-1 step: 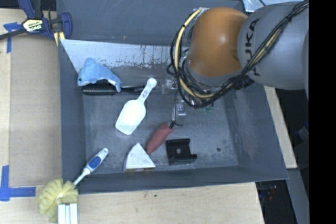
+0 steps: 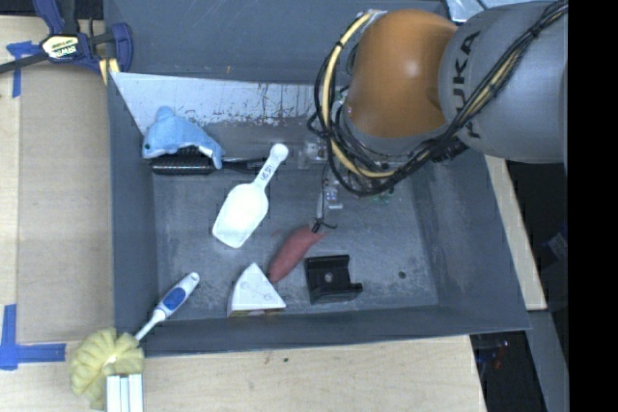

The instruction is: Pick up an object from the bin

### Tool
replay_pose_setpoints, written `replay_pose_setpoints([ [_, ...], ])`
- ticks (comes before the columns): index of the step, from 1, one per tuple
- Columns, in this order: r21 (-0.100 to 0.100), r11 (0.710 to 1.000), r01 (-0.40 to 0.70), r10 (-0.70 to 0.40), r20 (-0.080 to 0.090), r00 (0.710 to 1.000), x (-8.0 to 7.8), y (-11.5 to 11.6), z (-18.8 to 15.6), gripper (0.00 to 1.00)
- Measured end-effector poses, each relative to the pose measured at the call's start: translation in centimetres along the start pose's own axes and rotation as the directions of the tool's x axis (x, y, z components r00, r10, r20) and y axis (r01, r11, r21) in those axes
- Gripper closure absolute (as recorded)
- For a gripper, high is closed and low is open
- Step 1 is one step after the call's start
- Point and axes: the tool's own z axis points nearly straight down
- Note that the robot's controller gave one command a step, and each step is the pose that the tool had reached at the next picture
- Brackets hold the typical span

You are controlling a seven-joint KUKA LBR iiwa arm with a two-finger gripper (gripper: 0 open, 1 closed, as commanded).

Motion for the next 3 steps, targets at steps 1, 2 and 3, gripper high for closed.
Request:
replay_pose_setpoints([
  [1, -0.001, 0.968, 0.250, -0.250, -0.006, 0.968, 4.8, 2.1, 8.8, 0.00],
  [2, 0.000, 0.935, 0.355, -0.355, 0.004, 0.935, 3.6, 2.4, -0.2, 0.00],
  [3, 0.004, 0.987, -0.163, 0.163, -0.017, 0.986, 8.8, 6.3, 5.9, 0.00],
])
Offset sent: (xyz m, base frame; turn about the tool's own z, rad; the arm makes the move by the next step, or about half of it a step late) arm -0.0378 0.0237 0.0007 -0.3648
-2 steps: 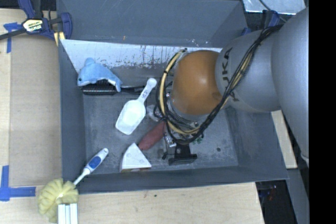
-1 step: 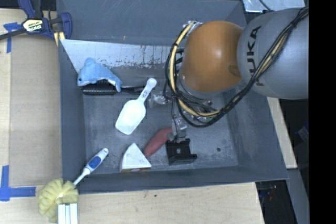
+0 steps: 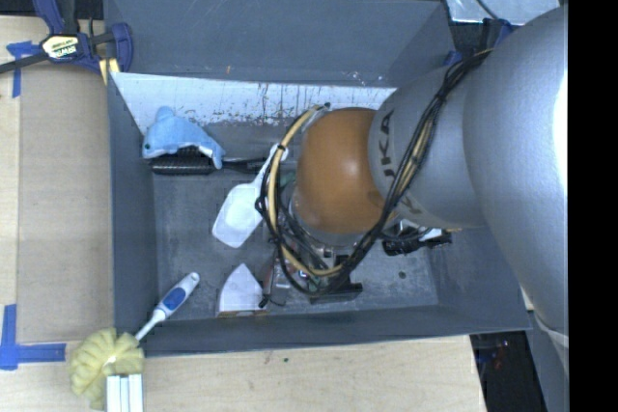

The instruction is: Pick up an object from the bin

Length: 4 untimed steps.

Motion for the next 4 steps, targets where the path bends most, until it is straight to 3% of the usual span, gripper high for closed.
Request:
replay_pose_setpoints([
  [1, 0.009, 0.807, 0.590, -0.590, 0.013, 0.807, -1.1, -1.6, 1.9, 0.00],
  [2, -0.001, 0.931, 0.366, -0.366, 0.009, 0.931, -9.0, -1.9, 2.7, 1.00],
  [3, 0.000, 0.930, 0.367, -0.367, 0.008, 0.930, -8.9, -1.9, 2.7, 1.00],
  [4, 0.000, 0.930, 0.367, -0.367, 0.007, 0.930, -8.8, -2.0, 0.4, 1.00],
])
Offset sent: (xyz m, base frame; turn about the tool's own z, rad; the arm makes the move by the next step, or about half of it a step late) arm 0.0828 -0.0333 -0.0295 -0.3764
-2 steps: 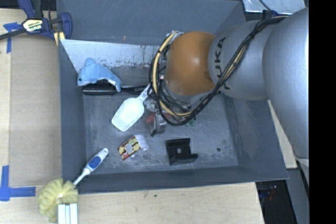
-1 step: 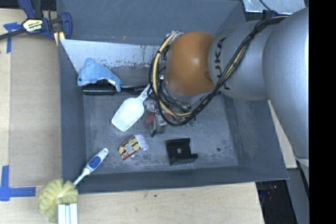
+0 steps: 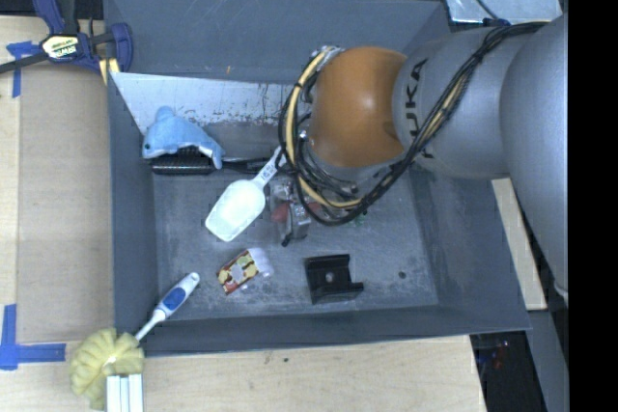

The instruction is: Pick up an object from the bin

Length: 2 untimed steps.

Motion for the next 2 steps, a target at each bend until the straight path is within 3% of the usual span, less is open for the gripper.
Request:
replay_pose_setpoints([
  [2, 0.001, 1.000, -0.001, 0.001, 0.007, 1.000, -0.13, -0.01, -2.18, 1.00],
])
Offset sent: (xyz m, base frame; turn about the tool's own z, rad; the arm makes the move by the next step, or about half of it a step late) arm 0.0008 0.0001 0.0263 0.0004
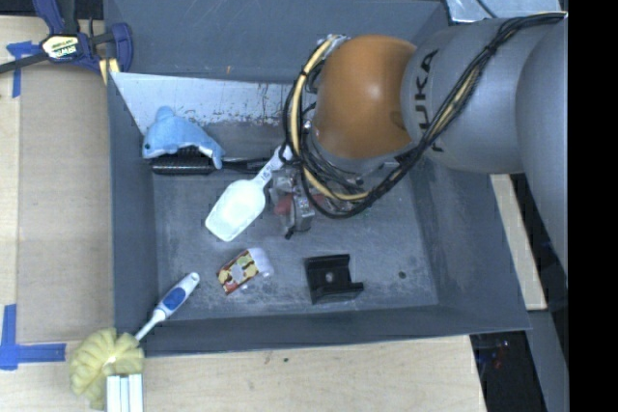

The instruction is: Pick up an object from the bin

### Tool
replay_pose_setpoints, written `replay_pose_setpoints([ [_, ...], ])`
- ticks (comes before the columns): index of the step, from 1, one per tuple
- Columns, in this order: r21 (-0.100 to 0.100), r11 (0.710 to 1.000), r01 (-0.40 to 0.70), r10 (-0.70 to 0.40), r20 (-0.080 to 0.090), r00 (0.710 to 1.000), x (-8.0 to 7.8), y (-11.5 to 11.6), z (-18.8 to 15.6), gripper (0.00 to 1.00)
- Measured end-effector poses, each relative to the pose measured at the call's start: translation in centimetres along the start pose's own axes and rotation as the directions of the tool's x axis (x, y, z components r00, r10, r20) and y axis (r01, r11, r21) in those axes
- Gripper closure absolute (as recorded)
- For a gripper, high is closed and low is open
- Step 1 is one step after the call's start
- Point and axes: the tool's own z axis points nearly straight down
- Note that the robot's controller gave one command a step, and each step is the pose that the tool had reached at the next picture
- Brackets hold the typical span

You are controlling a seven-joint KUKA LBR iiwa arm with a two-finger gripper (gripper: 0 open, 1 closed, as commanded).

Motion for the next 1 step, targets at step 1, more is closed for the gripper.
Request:
replay_pose_setpoints([
  [1, -0.001, 1.000, -0.001, 0.001, -0.009, 1.000, 0.21, 0.02, -2.57, 1.00],
])
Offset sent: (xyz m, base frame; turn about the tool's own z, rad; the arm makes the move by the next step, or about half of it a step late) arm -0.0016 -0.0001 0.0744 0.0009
